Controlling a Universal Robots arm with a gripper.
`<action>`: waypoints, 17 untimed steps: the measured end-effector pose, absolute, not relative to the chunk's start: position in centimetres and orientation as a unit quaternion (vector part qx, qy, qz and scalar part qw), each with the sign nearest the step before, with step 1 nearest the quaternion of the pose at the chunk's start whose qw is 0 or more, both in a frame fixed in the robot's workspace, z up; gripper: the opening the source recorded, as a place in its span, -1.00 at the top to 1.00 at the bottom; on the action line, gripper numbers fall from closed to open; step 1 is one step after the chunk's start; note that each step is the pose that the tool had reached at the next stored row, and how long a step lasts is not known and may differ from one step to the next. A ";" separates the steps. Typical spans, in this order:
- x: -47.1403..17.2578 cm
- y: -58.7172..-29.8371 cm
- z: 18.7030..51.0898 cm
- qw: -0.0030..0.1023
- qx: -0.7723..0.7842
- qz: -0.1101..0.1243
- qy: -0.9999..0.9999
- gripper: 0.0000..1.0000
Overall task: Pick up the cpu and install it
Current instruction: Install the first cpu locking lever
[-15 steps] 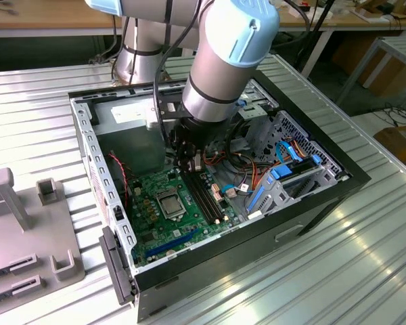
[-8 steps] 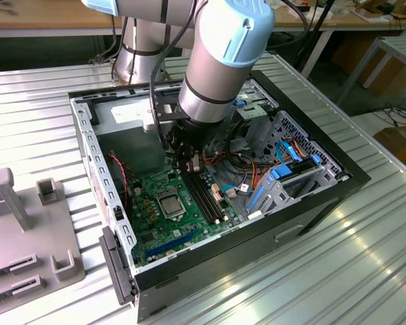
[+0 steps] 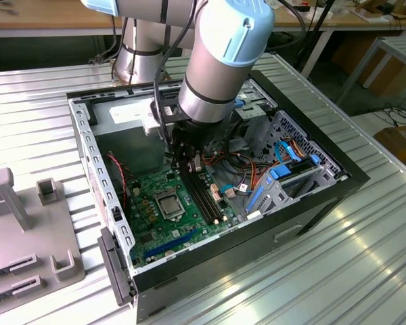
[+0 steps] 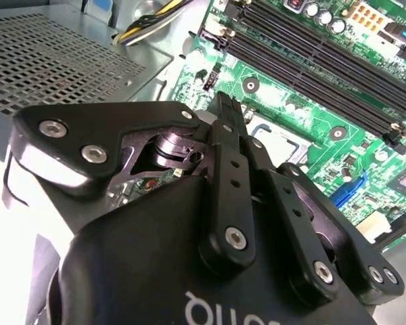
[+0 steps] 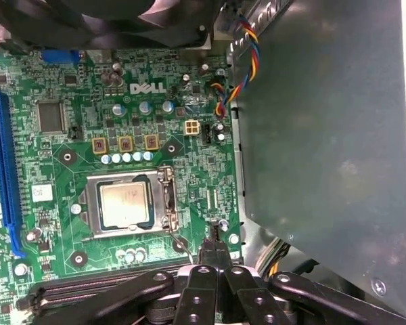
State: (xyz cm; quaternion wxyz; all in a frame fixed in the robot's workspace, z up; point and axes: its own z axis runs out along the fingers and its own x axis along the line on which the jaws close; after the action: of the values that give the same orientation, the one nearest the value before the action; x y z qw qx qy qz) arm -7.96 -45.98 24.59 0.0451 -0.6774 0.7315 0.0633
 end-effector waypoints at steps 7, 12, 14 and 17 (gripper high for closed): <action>-8.0 -46.8 24.6 0.045 -0.676 0.063 0.733 0.79; -8.0 -47.5 24.6 0.046 -0.676 0.063 0.733 0.79; -8.0 -48.1 24.6 0.045 -0.676 0.063 0.733 0.79; -8.0 -48.6 24.6 0.045 -0.676 0.063 0.733 0.79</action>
State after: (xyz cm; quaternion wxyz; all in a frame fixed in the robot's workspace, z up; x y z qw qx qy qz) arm -7.97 -48.64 24.59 0.0455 -0.6757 0.7331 0.0630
